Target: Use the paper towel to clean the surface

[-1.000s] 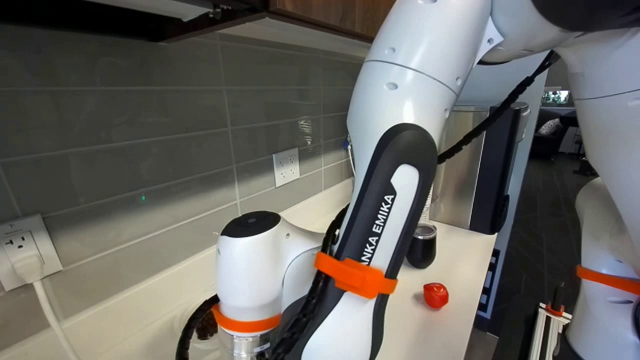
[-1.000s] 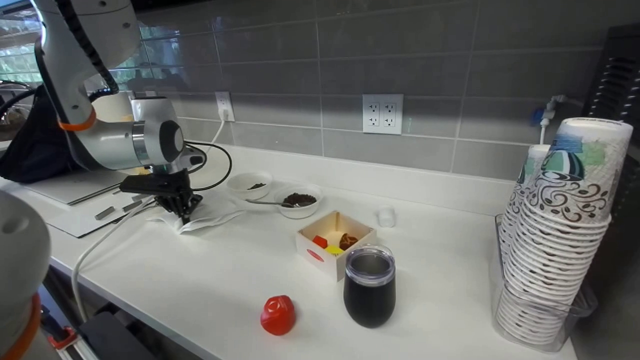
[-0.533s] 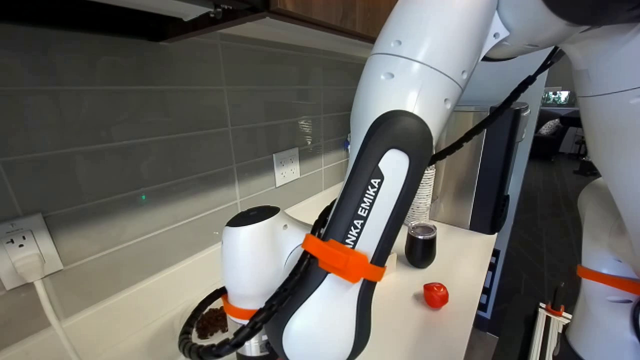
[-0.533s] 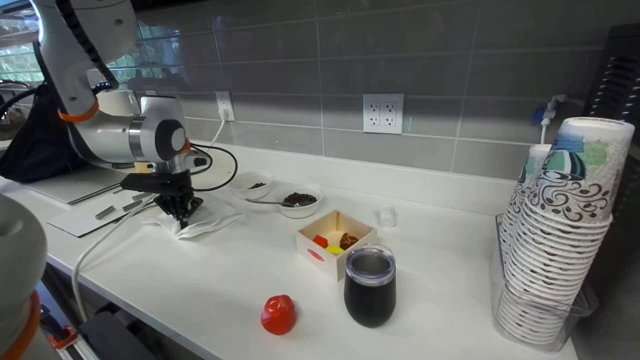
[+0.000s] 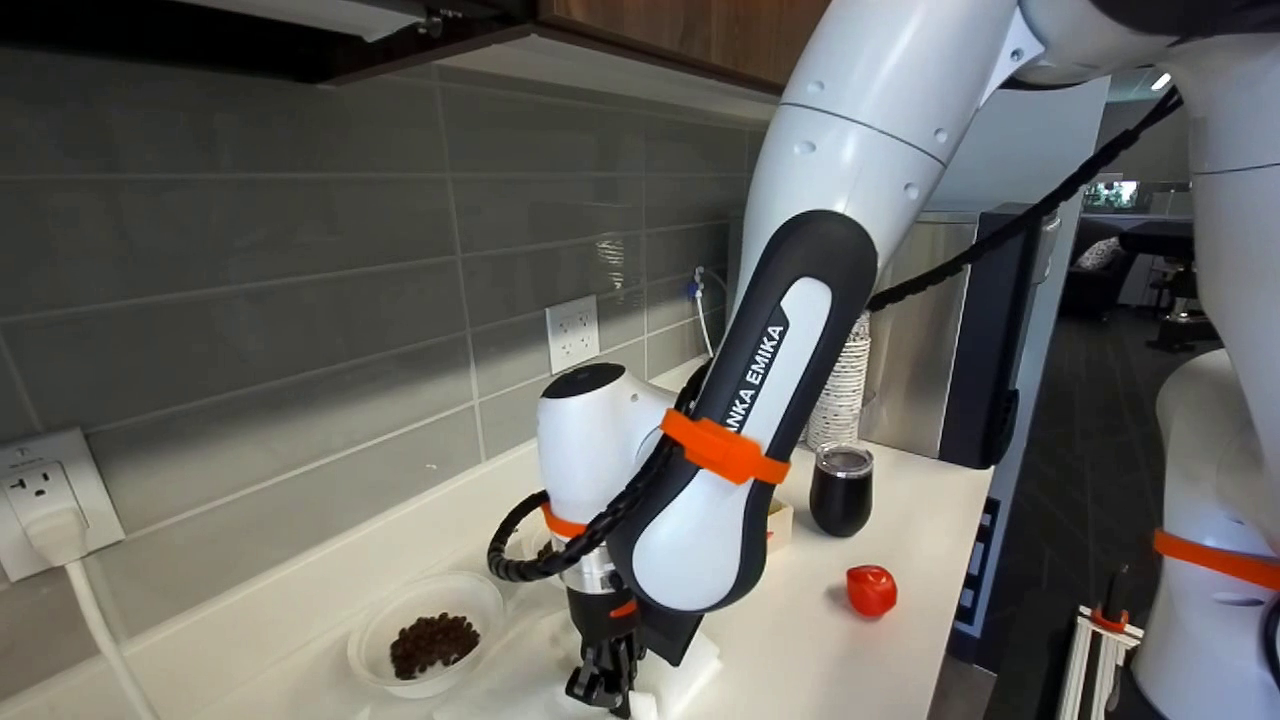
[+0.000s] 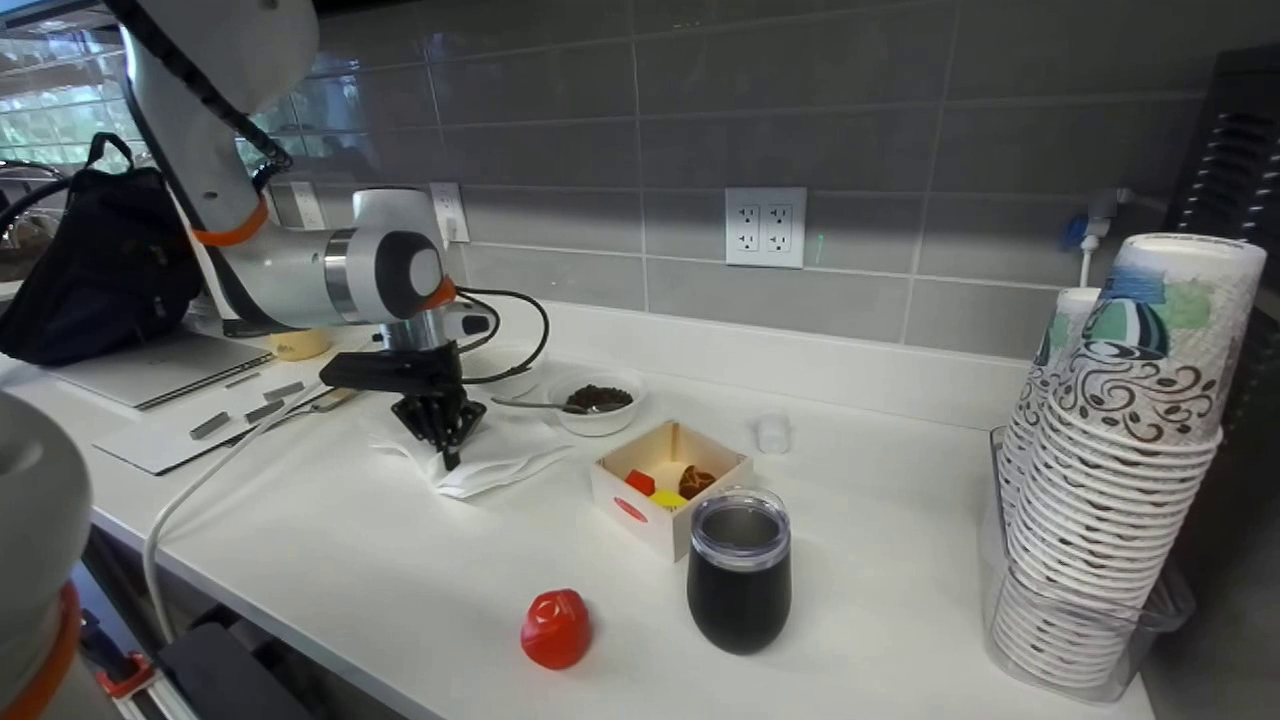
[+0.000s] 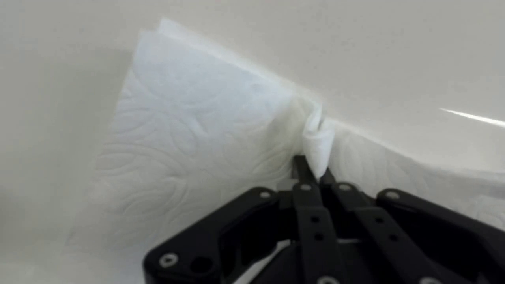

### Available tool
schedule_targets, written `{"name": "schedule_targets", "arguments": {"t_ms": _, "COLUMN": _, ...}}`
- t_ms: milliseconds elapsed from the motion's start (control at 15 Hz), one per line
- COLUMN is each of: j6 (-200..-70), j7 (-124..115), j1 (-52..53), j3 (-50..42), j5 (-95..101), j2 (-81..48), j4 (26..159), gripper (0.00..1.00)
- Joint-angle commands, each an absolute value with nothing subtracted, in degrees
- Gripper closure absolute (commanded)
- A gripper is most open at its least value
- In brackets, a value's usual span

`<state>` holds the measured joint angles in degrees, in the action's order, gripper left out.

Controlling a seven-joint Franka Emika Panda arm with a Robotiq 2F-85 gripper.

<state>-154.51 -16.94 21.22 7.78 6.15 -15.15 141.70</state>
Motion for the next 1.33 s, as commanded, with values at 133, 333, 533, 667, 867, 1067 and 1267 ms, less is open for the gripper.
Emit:
{"name": "schedule_targets", "arguments": {"t_ms": 133, "j6": -152.77, "j7": -13.84, "j1": 18.95, "j3": 11.47, "j5": 1.62, "j2": -14.60, "j4": 144.01, "gripper": 0.99}}
{"name": "schedule_targets", "arguments": {"t_ms": 333, "j6": -153.71, "j7": -7.99, "j1": 18.25, "j3": 17.31, "j5": -4.58, "j2": -15.58, "j4": 142.80, "gripper": 0.99}}
{"name": "schedule_targets", "arguments": {"t_ms": 533, "j6": -154.22, "j7": -5.29, "j1": 19.49, "j3": 21.72, "j5": -6.99, "j2": -17.35, "j4": 141.27, "gripper": 0.99}}
{"name": "schedule_targets", "arguments": {"t_ms": 667, "j6": -154.86, "j7": -3.42, "j1": 19.95, "j3": 24.01, "j5": -7.40, "j2": -19.00, "j4": 140.12, "gripper": 0.99}}
{"name": "schedule_targets", "arguments": {"t_ms": 867, "j6": -153.86, "j7": 0.49, "j1": 19.31, "j3": 26.57, "j5": -8.40, "j2": -20.32, "j4": 139.20, "gripper": 0.99}}
{"name": "schedule_targets", "arguments": {"t_ms": 1067, "j6": -152.94, "j7": -1.05, "j1": 20.18, "j3": 24.02, "j5": -5.15, "j2": -17.90, "j4": 141.45, "gripper": 0.99}}
{"name": "schedule_targets", "arguments": {"t_ms": 1267, "j6": -154.37, "j7": -2.90, "j1": 19.35, "j3": 20.67, "j5": -3.51, "j2": -14.35, "j4": 145.30, "gripper": 0.99}}
